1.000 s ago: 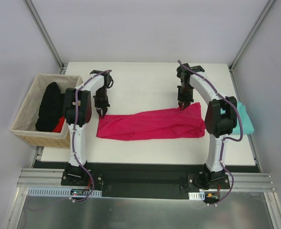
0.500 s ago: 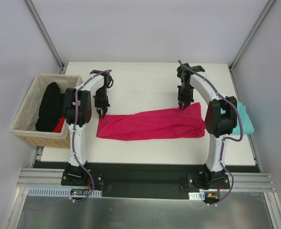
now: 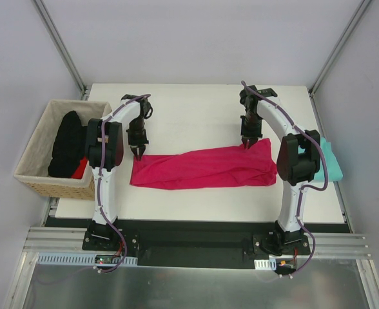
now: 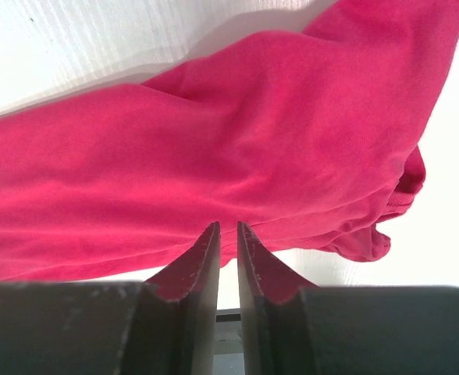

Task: Fold and stack the t-shirts
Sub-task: Fold the other side of the tshirt into a rectangle

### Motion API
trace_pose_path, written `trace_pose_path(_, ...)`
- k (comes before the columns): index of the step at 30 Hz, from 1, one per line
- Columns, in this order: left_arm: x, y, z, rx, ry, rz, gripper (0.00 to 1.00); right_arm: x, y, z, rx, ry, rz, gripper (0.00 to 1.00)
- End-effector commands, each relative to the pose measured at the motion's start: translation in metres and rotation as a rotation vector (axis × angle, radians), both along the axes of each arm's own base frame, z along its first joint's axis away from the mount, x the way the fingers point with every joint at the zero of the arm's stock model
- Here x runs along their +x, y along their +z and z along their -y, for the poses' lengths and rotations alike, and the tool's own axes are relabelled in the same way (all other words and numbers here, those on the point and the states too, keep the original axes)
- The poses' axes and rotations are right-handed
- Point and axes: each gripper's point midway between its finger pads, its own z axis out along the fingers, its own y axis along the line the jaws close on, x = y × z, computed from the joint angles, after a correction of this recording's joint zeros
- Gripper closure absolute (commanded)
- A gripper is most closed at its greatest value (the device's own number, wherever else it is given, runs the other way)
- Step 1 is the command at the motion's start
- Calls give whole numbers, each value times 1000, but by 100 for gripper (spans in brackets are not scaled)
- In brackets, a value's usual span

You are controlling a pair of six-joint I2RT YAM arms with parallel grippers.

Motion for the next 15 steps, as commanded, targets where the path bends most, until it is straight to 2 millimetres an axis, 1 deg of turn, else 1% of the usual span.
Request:
trace_pose_path(1,-4,2,2,-23,10,-21,89,-2,9,6,-15,-3,-5,83)
trace_pose_path(11,-8,1,-1,-6,10,-36,87,-1,6,4,-8,-1,-12,83)
trace_pose_path(14,-10,-1,0,-10,14,-45,90,-1,6,5,-8,1,-15,83)
trace_pose_path(15,-10,-2,1,-14,15,-46,93,-1,6,4,-7,4,-14,83)
